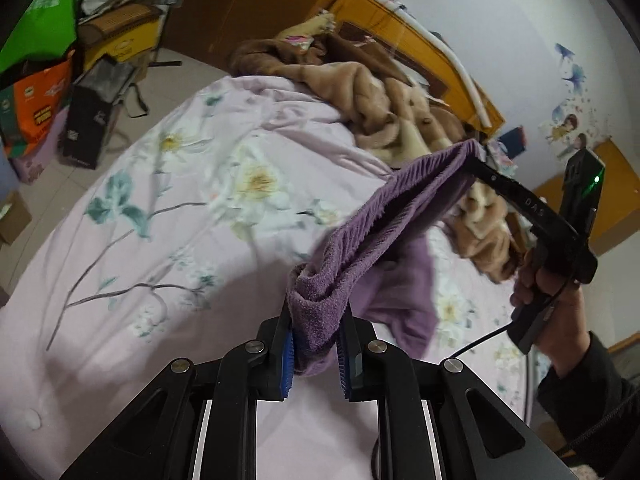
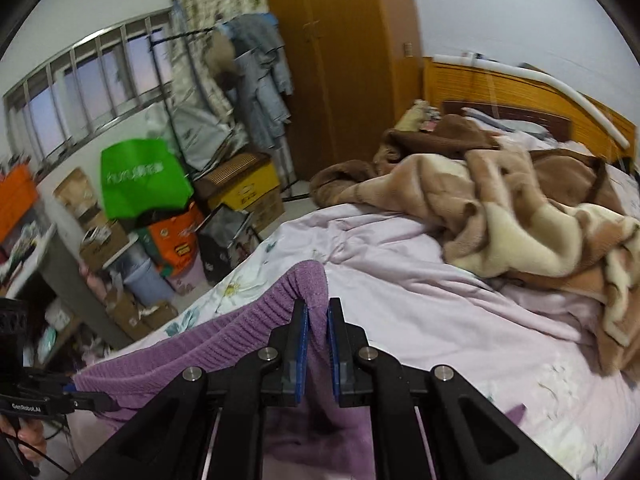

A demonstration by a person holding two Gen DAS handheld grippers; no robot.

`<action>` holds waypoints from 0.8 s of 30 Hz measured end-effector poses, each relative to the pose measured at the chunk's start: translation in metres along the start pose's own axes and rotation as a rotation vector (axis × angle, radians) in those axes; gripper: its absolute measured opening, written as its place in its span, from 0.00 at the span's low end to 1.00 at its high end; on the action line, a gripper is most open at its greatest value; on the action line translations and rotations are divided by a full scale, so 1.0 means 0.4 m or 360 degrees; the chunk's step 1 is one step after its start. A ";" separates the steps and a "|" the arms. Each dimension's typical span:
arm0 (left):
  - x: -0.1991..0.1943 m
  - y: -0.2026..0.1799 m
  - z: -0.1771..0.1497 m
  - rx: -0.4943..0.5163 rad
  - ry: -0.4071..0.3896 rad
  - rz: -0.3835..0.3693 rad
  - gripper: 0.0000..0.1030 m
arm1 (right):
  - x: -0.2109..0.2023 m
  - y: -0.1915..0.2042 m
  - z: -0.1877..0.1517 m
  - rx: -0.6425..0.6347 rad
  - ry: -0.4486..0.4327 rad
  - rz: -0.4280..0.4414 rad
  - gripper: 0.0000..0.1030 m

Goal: Fold clothes
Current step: 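Lift the garment with both tools and shake it out above the bed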

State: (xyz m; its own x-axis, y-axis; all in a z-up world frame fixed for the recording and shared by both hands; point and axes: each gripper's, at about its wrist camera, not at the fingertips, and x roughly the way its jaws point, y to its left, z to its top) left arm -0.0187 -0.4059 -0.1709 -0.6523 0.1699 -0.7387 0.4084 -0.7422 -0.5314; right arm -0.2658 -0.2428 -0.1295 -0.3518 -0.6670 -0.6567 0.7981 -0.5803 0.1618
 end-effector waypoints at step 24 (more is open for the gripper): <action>-0.055 -0.733 -0.068 0.0637 0.0347 -0.0909 0.17 | -0.877 -0.236 0.170 0.0169 -0.0458 -0.0784 0.09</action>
State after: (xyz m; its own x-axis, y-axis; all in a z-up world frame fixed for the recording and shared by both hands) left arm -0.1068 -0.1743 -0.0101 -0.5347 0.6959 -0.4794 -0.2495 -0.6720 -0.6973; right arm -0.2510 0.0141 0.1357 -0.7999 -0.3982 -0.4490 0.4587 -0.8881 -0.0294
